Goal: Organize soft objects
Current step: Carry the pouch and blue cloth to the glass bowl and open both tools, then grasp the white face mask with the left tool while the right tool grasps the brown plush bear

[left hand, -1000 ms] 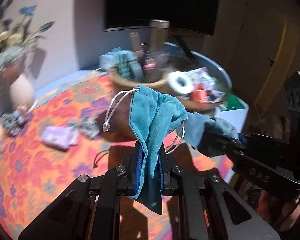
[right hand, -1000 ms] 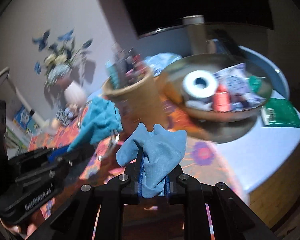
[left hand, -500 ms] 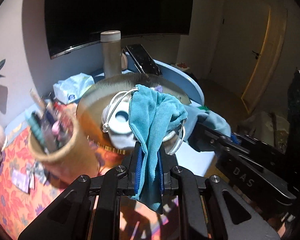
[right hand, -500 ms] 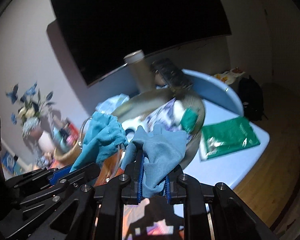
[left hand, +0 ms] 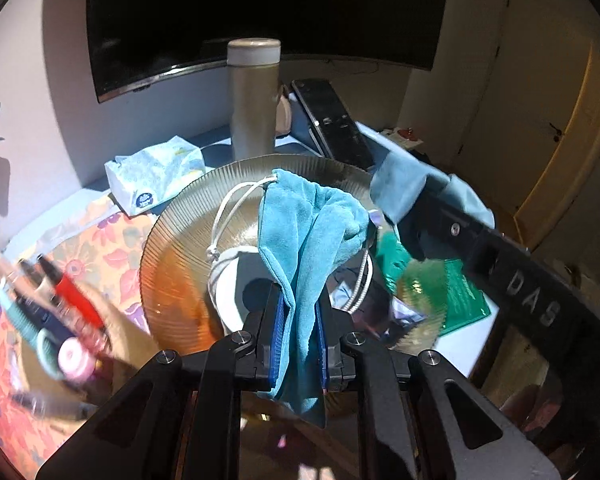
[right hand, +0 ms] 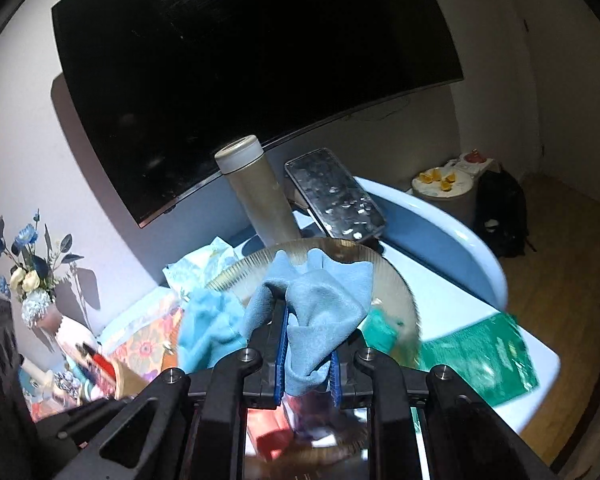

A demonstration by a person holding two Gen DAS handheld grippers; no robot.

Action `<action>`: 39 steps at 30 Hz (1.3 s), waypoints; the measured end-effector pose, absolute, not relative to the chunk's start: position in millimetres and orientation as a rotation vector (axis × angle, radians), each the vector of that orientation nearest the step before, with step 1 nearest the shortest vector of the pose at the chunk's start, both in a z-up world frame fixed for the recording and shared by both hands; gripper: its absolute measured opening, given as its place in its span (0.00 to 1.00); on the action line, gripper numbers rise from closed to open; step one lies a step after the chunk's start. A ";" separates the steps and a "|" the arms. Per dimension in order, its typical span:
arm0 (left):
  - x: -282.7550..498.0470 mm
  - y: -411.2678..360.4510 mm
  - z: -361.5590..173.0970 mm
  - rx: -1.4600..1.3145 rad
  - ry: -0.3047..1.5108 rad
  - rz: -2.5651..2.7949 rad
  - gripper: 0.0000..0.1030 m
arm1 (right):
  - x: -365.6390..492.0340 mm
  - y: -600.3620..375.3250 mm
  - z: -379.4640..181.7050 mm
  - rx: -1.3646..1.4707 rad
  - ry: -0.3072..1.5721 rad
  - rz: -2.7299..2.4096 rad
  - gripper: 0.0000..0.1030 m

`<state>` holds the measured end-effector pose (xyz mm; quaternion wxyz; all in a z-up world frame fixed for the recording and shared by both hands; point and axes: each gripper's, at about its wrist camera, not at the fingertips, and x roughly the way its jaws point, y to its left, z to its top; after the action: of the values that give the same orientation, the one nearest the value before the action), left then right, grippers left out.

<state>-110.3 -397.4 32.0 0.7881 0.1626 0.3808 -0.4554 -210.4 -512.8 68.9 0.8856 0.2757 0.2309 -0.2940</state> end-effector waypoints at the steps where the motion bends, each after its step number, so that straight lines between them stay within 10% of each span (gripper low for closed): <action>1: -108.0 -400.0 31.1 0.352 0.819 -0.981 0.11 | -207.3 -516.6 68.3 0.578 0.478 -0.609 0.15; 4: -101.3 -405.8 30.2 0.353 0.785 -0.949 0.18 | -196.9 -530.8 66.1 0.598 0.476 -0.572 0.21; 6: -96.6 -406.2 28.7 0.348 0.781 -0.928 0.41 | -190.6 -540.6 63.2 0.619 0.493 -0.524 0.56; 9: -92.0 -404.1 26.6 0.326 0.776 -0.930 0.70 | -201.5 -549.0 60.4 0.621 0.472 -0.534 0.65; 39: -142.7 -275.8 40.9 0.361 0.796 -0.956 0.70 | -236.6 -432.9 70.4 0.498 0.682 -0.491 0.65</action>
<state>-142.7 -275.8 40.9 0.7975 0.1681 0.3708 -0.4453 -236.6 -432.9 70.4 0.8831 0.2393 0.3276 -0.2357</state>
